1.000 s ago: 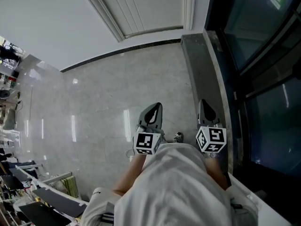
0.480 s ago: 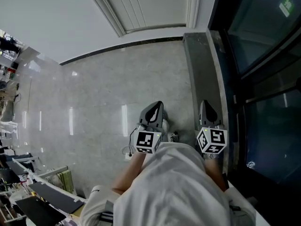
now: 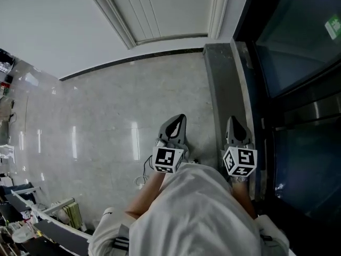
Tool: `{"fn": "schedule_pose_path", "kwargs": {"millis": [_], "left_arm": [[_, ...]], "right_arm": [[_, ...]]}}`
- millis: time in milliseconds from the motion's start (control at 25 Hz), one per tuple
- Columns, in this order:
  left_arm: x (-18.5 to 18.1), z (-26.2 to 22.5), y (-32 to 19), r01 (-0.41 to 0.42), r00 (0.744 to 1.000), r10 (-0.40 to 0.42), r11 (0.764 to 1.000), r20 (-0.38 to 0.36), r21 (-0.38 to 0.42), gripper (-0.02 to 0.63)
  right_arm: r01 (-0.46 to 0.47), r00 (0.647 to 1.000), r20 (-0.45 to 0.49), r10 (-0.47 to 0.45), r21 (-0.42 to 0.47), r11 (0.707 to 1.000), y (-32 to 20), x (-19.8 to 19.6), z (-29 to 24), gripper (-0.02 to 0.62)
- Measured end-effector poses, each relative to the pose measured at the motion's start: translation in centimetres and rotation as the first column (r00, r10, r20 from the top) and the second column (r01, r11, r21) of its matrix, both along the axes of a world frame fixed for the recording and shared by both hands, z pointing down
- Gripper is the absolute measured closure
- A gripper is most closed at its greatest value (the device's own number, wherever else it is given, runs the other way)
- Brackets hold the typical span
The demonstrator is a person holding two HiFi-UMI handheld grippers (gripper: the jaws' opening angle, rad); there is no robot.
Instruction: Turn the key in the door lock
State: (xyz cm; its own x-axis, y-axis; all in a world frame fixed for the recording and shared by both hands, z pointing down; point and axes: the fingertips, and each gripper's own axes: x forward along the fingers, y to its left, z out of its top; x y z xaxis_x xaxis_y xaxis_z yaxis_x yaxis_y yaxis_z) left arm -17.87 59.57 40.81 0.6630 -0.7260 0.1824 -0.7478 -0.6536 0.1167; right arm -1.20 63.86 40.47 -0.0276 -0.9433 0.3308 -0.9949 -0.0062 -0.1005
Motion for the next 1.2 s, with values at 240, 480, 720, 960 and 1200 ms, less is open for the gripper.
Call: {"fn": "schedule_pose_path", "kwargs": {"millis": [240, 480, 720, 960, 1200], "left_arm": [[0.3, -0.9, -7.0, -0.048, 0.999, 0.048, 0.999, -0.025, 0.005, 0.598], [-0.2, -0.1, -13.2, -0.089, 0.996, 0.088, 0.996, -0.031, -0.014, 0.598], [-1.8, -0.9, -18.4, -0.071, 0.996, 0.072, 0.997, -0.054, 0.022, 0.598], [-3.6, 0.2, -21.4, -0.035, 0.998, 0.034, 0.999, -0.044, -0.006, 0.598], [-2.5, 0.3, -23.6, -0.021, 0.999, 0.021, 1.0, -0.034, 0.001, 0.598]], "right_arm": [[-0.033, 0.999, -0.023, 0.033, 0.01, 0.999, -6.5, -0.7, -1.3, 0.603], [-0.038, 0.998, -0.05, 0.038, -0.003, 0.999, -12.7, -2.2, -0.9, 0.603], [-0.047, 0.997, -0.068, 0.047, 0.001, 0.999, -16.7, -3.4, -0.7, 0.603], [-0.053, 0.996, -0.076, 0.053, -0.002, 0.999, -19.2, -3.8, -0.5, 0.603], [-0.071, 0.996, -0.052, 0.07, -0.018, 0.997, -21.5, -1.9, 0.7, 0.603]]}}
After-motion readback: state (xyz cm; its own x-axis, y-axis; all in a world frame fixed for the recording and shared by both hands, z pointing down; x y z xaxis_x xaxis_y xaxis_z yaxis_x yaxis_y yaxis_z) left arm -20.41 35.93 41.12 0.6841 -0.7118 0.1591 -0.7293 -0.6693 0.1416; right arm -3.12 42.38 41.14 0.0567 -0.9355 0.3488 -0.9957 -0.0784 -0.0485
